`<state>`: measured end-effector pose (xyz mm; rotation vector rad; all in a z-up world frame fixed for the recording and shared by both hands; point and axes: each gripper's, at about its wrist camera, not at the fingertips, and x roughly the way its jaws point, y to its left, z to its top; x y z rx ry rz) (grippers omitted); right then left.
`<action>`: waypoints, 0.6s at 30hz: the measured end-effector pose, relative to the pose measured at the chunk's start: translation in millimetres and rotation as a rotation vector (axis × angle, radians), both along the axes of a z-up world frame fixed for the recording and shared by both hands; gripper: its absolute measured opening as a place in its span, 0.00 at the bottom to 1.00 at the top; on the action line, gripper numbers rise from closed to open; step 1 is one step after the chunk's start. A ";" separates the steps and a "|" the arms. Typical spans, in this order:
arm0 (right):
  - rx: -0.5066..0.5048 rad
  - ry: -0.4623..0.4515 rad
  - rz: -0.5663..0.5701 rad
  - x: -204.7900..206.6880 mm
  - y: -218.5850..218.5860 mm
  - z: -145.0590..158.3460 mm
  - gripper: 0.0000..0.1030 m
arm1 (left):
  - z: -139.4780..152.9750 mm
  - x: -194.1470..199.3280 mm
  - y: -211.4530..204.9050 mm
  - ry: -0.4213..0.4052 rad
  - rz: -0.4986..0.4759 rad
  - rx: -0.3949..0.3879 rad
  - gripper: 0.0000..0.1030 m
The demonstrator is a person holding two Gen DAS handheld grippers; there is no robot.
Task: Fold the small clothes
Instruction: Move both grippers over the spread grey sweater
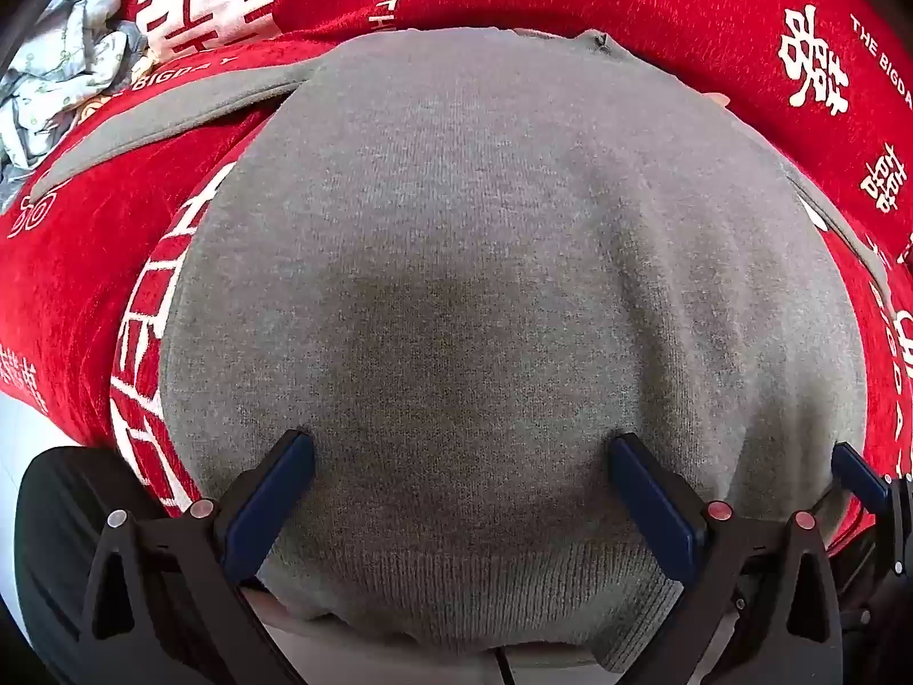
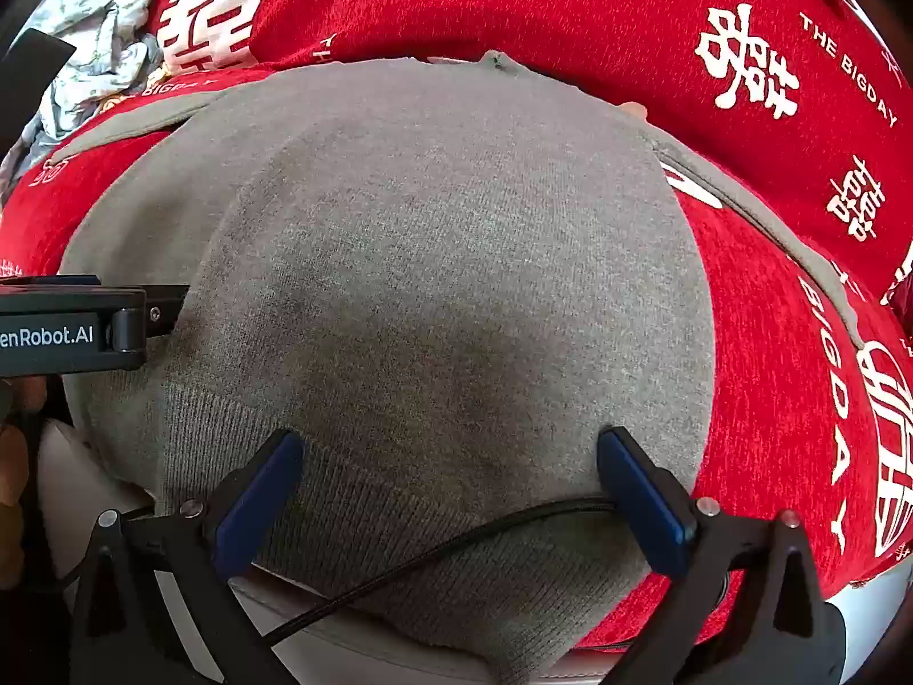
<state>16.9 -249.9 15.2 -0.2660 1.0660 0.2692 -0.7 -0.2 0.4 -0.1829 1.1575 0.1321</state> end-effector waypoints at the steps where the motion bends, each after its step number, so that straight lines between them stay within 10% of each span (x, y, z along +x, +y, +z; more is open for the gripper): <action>1: 0.000 0.000 0.000 0.0 0.1 0.1 1.00 | 0.1 -0.5 -0.3 -0.004 0.000 0.001 1.00; 18: -0.039 -0.088 0.021 10.6 -5.3 40.5 1.00 | 44.8 2.5 11.1 -0.138 -0.001 -0.025 1.00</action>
